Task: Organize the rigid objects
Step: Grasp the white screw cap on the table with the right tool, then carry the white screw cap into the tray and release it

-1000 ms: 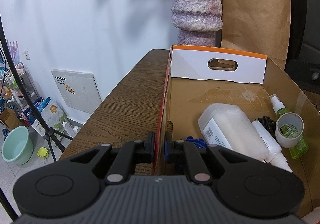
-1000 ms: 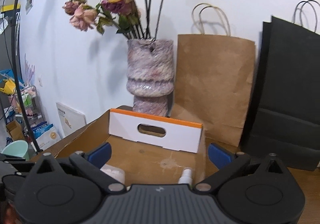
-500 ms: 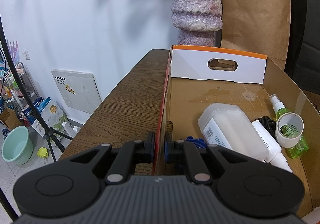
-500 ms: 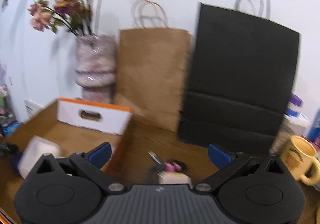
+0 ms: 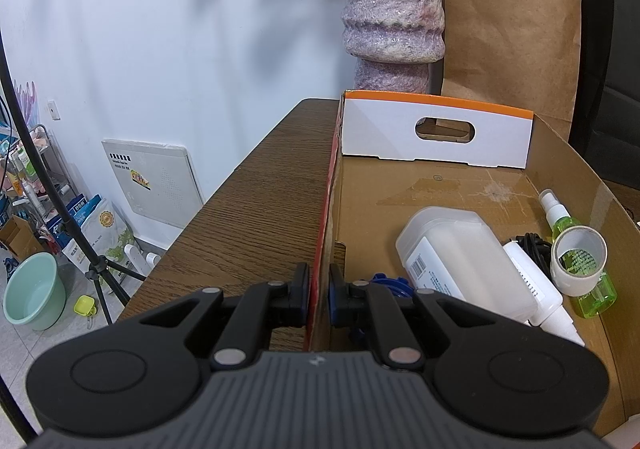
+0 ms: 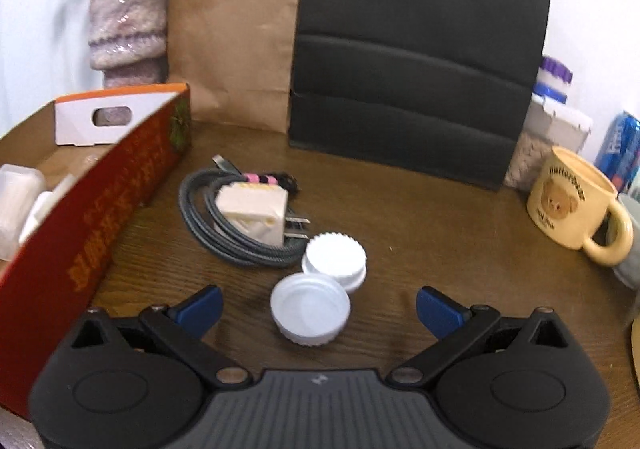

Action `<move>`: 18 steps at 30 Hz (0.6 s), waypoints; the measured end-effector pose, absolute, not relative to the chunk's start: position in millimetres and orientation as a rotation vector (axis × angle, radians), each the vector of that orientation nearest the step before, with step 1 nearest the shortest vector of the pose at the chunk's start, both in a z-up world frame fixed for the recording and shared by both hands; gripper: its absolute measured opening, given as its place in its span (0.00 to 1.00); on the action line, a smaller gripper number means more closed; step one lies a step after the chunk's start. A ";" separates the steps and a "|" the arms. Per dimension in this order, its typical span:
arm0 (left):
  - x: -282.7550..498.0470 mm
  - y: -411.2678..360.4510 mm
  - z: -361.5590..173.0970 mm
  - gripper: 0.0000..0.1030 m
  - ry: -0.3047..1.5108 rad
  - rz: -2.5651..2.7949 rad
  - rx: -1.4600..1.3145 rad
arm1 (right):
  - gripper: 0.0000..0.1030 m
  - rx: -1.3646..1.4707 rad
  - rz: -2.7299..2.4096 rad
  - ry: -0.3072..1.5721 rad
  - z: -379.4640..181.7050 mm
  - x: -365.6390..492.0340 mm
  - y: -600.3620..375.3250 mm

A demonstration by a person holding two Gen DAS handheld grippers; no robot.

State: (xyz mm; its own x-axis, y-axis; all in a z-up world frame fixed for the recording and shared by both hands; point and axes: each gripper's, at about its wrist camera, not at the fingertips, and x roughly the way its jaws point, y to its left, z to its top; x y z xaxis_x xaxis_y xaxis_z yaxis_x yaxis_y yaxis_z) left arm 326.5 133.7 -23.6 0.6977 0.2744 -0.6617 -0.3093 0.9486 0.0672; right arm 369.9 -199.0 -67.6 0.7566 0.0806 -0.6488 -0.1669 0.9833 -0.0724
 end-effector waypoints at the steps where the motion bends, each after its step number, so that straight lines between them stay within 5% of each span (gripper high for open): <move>1: 326.9 133.6 -23.5 0.10 0.729 0.326 -0.051 | 1.00 -0.127 0.135 0.702 -68.0 369.6 -198.7; 4: 326.5 133.7 -23.6 0.10 0.729 0.325 -0.051 | 0.87 -0.119 0.143 0.701 -68.7 370.3 -197.9; 8: 326.9 133.4 -23.5 0.10 0.729 0.325 -0.050 | 0.39 -0.058 0.194 0.705 -66.3 370.4 -201.9; 18: 326.6 133.4 -23.5 0.10 0.729 0.326 -0.050 | 0.38 -0.077 0.204 0.698 -61.5 366.8 -196.4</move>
State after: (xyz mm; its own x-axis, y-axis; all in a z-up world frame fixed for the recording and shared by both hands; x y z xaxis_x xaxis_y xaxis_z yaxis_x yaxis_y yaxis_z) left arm 326.6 133.4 -23.5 0.6978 0.2747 -0.6615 -0.3093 0.9486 0.0677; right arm 366.8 -196.4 -61.5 0.7468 0.1606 -0.6453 -0.2122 0.9772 -0.0024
